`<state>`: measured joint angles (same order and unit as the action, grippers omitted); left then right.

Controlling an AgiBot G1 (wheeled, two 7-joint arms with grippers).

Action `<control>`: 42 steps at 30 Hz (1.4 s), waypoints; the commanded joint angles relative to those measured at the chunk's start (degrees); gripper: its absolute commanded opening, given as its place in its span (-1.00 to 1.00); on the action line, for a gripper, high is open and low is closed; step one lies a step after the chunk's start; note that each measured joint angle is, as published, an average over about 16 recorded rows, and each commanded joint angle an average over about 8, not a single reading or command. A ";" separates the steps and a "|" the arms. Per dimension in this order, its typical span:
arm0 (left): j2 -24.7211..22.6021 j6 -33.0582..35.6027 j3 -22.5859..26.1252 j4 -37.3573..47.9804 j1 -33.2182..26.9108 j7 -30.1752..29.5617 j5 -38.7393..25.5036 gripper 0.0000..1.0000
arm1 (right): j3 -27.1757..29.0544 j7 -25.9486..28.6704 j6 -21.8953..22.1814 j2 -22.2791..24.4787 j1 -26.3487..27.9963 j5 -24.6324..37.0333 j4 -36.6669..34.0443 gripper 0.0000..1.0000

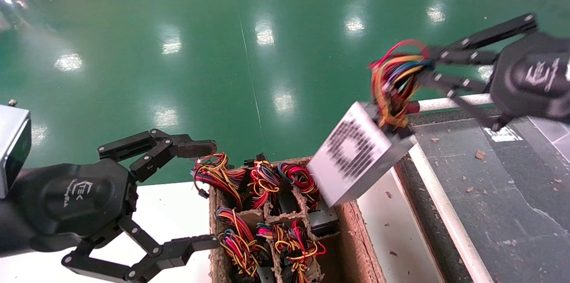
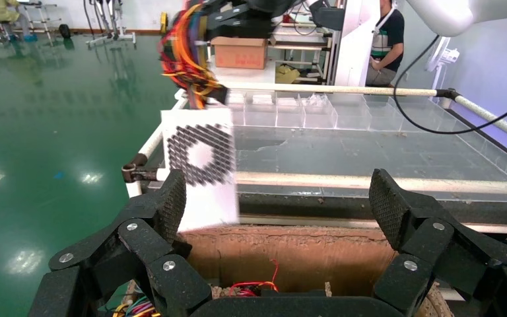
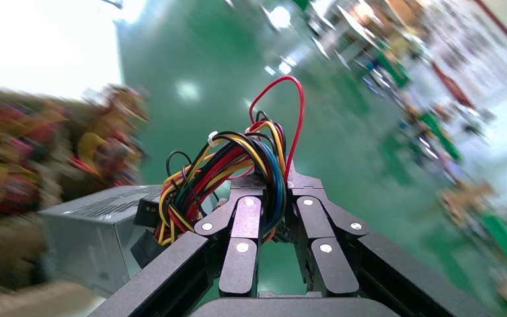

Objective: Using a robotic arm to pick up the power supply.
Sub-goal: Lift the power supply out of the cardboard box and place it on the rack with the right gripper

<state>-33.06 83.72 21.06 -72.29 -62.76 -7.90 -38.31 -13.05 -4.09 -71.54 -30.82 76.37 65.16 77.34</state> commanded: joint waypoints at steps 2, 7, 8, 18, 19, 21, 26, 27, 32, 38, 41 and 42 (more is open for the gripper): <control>0.00 0.00 0.00 0.00 0.00 0.00 0.00 1.00 | 1.32 -0.87 4.83 1.11 -1.67 2.31 -0.15 -1.00; 0.00 0.00 0.00 0.00 0.00 0.00 0.00 1.00 | 2.49 -0.72 13.52 2.55 -5.33 7.67 0.16 -1.00; 0.00 0.00 0.00 0.00 0.00 0.00 0.00 1.00 | 2.65 -0.60 14.80 2.90 -6.01 8.55 0.18 -1.00; 0.00 0.00 0.01 0.00 0.00 0.00 0.01 1.00 | 2.86 1.95 21.46 5.76 -12.11 13.93 -0.15 -1.00; 0.00 0.00 0.01 0.00 0.00 0.00 0.01 1.00 | 2.72 2.17 21.67 5.88 -12.60 14.26 -0.14 -1.00; 0.00 0.00 0.01 0.00 0.00 0.01 0.01 1.00 | 2.42 2.51 21.87 5.99 -13.44 14.75 -0.10 -1.00; 0.00 -0.01 0.01 0.00 0.00 0.01 0.01 1.00 | 1.71 2.54 21.89 5.59 -14.59 15.35 0.06 -1.00; 0.01 -0.01 0.01 0.00 0.00 0.01 0.01 1.00 | 1.60 2.49 21.90 5.41 -14.66 15.41 0.08 -1.00; 0.01 -0.01 0.02 0.00 0.00 0.01 0.01 1.00 | 0.93 2.63 22.15 4.01 -14.16 15.95 0.04 -1.00; 0.01 -0.01 0.02 0.00 -0.01 0.01 0.01 1.00 | -0.65 3.90 22.50 1.59 -11.80 18.19 -0.28 -1.00; 0.01 -0.01 0.02 0.00 -0.01 0.01 0.01 1.00 | -1.81 5.03 22.90 0.01 -10.11 20.27 -0.65 -1.00; 0.01 -0.01 0.02 0.00 -0.01 0.01 0.01 1.00 | -2.22 5.47 23.04 -0.53 -9.53 21.04 -0.80 -1.00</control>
<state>-33.05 83.71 21.09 -72.29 -62.76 -7.89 -38.29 -15.31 1.59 -48.55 -31.35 66.88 86.40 76.51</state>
